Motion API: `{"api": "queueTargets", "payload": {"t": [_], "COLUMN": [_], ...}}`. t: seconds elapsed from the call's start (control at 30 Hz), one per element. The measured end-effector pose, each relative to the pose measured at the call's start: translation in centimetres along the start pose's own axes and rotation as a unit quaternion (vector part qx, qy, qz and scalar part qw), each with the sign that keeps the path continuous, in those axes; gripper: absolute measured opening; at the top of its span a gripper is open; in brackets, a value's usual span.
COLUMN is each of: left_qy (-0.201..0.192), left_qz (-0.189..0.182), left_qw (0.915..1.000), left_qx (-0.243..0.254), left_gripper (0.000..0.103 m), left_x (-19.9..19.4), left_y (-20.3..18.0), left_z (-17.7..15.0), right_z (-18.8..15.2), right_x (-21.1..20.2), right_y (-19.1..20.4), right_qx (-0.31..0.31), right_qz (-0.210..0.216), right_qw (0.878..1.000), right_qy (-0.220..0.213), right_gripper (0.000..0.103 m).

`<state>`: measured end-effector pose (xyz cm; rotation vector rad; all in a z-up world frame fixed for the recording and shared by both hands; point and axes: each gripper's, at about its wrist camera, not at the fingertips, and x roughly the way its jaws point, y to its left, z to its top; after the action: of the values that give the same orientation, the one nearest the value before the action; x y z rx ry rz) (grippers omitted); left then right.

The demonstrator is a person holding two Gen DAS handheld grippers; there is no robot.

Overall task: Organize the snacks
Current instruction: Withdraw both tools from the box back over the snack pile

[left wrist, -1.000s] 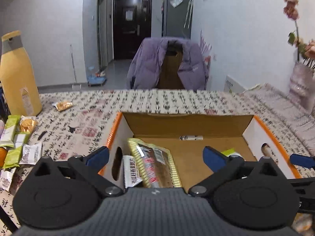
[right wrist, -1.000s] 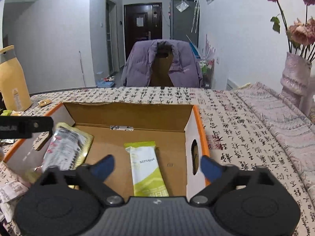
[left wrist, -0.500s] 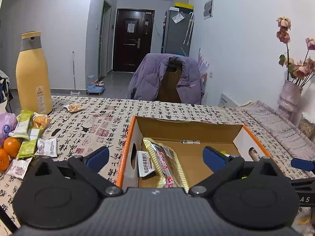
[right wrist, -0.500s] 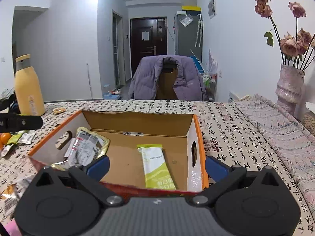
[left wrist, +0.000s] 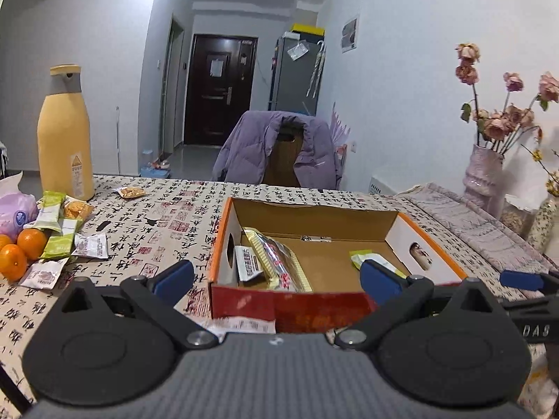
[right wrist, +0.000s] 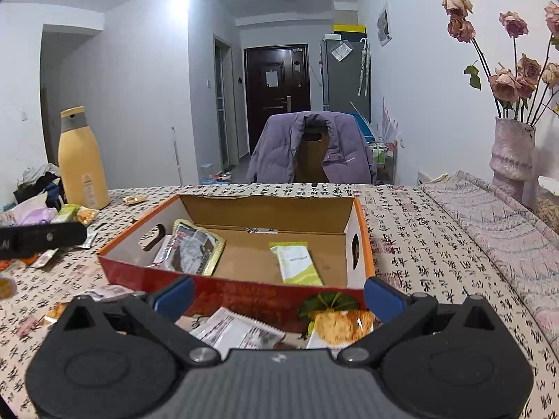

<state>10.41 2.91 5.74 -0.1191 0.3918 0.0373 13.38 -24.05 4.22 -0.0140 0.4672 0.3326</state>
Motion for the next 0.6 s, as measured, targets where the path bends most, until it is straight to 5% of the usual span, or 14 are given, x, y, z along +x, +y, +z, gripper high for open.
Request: {"api": "queueTargets", "payload": {"t": [0.6], "left_qy": [0.000], "left_qz": [-0.021], "left_qw": [0.9996], "left_qx": [0.020], "left_gripper": [0.103], "left_x": [-4.5], "left_y": [0.3], "left_z": [-5.9], "right_z": [-4.2], "right_x": [-4.6], "right_y": [2.4], "right_qx": [-0.006], "right_qz": [0.026], "right_qw": [1.000], "right_qy": [-0.007], "right_gripper": [0.103]}}
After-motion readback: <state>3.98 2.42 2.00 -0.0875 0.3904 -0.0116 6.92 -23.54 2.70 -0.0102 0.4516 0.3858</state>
